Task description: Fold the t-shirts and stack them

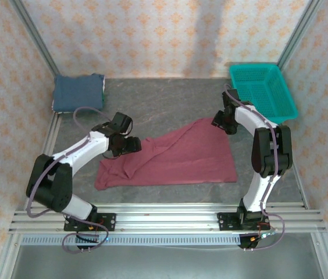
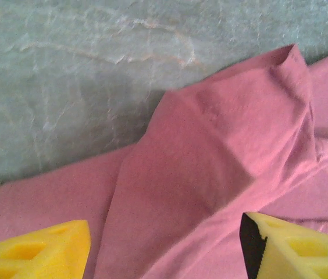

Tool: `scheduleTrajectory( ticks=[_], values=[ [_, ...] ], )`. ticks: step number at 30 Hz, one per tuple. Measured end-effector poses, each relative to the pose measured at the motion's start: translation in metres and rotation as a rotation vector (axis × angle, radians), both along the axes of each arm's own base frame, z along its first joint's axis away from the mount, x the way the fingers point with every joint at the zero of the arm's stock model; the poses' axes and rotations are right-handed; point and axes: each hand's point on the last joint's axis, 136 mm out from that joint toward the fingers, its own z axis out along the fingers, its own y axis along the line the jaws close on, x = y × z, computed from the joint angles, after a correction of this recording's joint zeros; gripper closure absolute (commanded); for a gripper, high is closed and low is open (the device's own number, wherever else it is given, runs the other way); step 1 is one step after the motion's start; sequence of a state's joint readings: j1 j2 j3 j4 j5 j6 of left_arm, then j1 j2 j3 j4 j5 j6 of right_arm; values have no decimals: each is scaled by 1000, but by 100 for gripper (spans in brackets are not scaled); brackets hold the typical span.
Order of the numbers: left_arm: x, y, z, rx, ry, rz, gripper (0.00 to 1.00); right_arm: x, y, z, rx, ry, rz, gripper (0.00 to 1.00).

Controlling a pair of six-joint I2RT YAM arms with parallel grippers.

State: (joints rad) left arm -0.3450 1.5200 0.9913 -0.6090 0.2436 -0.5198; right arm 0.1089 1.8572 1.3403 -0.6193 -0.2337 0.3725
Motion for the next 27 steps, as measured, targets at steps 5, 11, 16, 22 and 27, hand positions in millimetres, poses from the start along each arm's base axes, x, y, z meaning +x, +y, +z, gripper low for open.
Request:
scheduleTrajectory(
  ticks=[5,11,16,22,27],
  values=[
    [17,0,-5,64,8,-47,36,0,0,0,-1,0,3,47],
    [27,-10,-4,129,3,-119,45,0,0,0,-1,1,3,47],
    [24,-14,-13,158,30,-163,56,0,0,-1,0,2,4,47],
    [27,-12,-15,202,43,-189,84,0,1,-11,-1,27,4,47],
    [33,-10,-5,229,25,-209,100,10,2,-16,-2,33,4,48]
  ],
)
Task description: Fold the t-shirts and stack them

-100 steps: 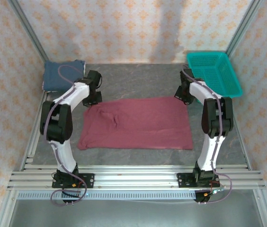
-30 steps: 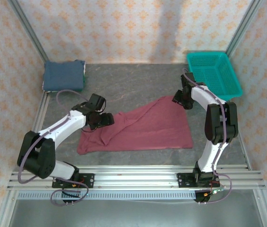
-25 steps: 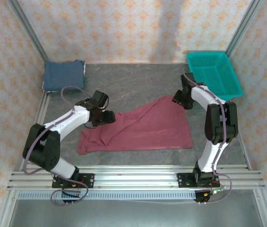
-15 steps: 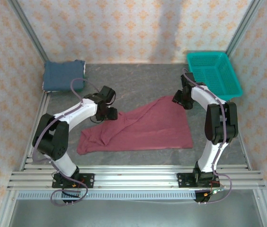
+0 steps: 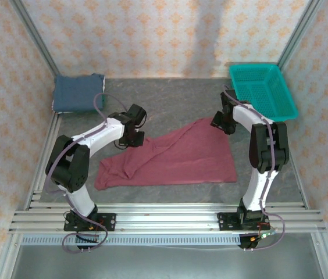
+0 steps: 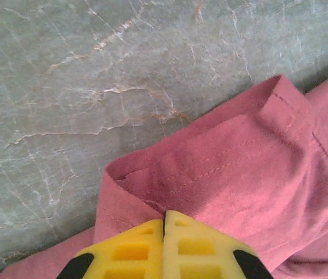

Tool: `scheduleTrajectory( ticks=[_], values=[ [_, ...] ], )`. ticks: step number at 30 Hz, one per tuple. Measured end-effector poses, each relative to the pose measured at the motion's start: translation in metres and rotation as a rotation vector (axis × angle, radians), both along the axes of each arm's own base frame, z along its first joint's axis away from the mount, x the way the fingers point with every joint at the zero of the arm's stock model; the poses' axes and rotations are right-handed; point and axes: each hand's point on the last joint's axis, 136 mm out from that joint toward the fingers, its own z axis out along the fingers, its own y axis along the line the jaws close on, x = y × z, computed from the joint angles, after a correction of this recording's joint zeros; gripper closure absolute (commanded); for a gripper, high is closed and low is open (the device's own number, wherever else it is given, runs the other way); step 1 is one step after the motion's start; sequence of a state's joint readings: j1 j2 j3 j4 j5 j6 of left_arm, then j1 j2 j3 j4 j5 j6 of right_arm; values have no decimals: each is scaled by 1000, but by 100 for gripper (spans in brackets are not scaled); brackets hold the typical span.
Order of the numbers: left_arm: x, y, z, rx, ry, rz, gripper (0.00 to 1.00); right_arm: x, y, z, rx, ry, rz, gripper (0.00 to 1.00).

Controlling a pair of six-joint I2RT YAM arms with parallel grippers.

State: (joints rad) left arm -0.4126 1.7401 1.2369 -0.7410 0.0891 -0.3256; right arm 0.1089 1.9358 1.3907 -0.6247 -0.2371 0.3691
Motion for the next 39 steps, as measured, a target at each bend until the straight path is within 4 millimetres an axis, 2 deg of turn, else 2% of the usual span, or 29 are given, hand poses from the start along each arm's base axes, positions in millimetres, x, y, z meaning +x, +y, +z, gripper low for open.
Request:
scheduleTrajectory(
  ticks=[8,16,23,29,35,39],
  values=[
    [5,17,12,62,-5,-17,100,35,2,7,-2,-42,-5,49],
    [29,19,50,71,-102,-56,100,68,-6,10,-64,-69,-30,49],
    [39,25,64,67,-136,-52,100,73,-17,-1,-137,-36,-51,49],
    [42,27,69,66,-142,-49,100,72,-23,-22,-173,15,-65,51],
    [40,27,72,66,-143,-49,100,80,-24,-26,-191,32,-87,62],
    [37,31,77,72,-149,-45,100,79,-27,-27,-209,34,-113,84]
  ],
)
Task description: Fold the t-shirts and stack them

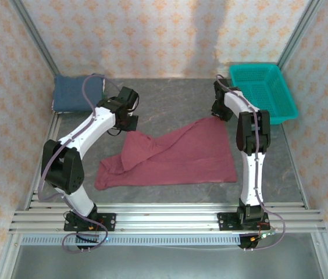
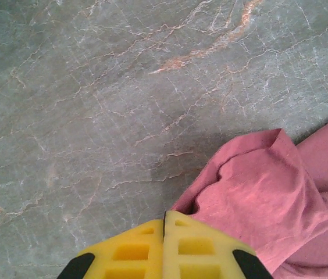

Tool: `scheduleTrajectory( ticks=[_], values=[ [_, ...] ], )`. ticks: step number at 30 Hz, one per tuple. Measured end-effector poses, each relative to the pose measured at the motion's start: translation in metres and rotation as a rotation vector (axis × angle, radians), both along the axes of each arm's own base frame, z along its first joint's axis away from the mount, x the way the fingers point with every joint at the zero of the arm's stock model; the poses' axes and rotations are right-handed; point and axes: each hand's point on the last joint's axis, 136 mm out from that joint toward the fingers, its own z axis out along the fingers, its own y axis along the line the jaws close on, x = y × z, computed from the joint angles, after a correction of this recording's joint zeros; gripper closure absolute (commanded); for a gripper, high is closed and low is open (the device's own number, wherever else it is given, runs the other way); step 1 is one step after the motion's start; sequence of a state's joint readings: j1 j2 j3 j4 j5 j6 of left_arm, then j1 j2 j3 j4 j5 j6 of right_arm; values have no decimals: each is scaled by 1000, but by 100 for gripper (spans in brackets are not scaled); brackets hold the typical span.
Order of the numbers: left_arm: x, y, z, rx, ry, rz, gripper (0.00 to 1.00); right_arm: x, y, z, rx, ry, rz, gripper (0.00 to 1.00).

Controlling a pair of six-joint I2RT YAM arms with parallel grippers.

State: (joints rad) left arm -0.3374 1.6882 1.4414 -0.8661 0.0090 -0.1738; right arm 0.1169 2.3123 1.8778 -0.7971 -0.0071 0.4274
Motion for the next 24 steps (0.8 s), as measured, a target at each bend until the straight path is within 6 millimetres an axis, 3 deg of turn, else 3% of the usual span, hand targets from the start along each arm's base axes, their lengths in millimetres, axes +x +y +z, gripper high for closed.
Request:
scheduleTrajectory(
  ticks=[4,10,18,21,24],
  values=[
    [0,6,8,2,-14,14,100,-1,-3,0,-15,-1,-22,99],
    [12,25,25,2,-56,69,100,0,-5,3,-23,-11,-28,100],
    [66,44,84,23,-213,90,100,6,-4,15,-21,-49,-2,100],
    [87,45,88,65,-234,73,100,7,-3,23,-20,-65,13,100],
    [105,49,79,128,-223,54,100,12,-2,30,-20,-80,25,100]
  ],
)
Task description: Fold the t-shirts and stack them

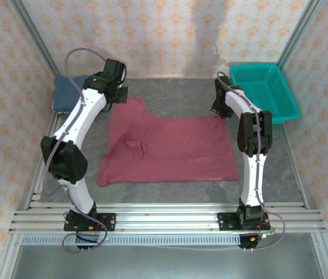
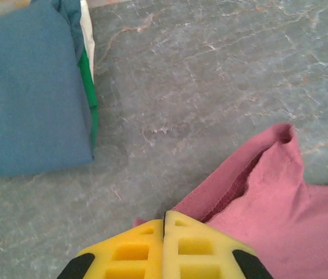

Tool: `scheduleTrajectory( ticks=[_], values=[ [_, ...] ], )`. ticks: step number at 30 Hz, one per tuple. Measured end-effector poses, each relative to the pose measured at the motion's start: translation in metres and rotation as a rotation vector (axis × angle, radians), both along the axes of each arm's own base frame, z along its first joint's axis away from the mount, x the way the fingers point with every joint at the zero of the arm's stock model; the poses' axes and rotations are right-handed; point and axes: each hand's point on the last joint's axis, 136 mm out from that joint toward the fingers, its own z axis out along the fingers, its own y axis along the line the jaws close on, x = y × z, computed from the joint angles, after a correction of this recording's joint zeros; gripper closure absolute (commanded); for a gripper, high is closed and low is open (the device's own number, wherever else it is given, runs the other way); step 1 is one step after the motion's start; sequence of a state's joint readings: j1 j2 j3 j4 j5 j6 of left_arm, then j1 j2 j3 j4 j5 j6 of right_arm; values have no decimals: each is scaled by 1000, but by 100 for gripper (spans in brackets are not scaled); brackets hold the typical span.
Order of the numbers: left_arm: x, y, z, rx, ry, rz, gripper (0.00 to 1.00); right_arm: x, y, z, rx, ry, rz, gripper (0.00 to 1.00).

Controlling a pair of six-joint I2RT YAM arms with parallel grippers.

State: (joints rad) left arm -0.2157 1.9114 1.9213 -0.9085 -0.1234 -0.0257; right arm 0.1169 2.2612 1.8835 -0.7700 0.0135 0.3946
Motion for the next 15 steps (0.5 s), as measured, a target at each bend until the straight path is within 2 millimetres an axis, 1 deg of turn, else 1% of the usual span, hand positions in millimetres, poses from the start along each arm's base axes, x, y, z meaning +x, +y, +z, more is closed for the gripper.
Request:
scheduleTrajectory(
  ticks=[3,6,9,11,15],
  values=[
    [14,5,-18,67,33,-4,100,5,1,7,2,-19,7,100],
    [20,10,-39,121,77,-9,100,9,1,12,1,-33,13,100],
    [22,14,-54,154,111,-9,100,9,1,12,1,-33,14,100],
    [23,18,-58,163,118,-1,100,9,1,12,1,-33,14,100],
    [25,26,-56,175,109,21,100,9,1,11,-2,-30,21,100]
  ],
)
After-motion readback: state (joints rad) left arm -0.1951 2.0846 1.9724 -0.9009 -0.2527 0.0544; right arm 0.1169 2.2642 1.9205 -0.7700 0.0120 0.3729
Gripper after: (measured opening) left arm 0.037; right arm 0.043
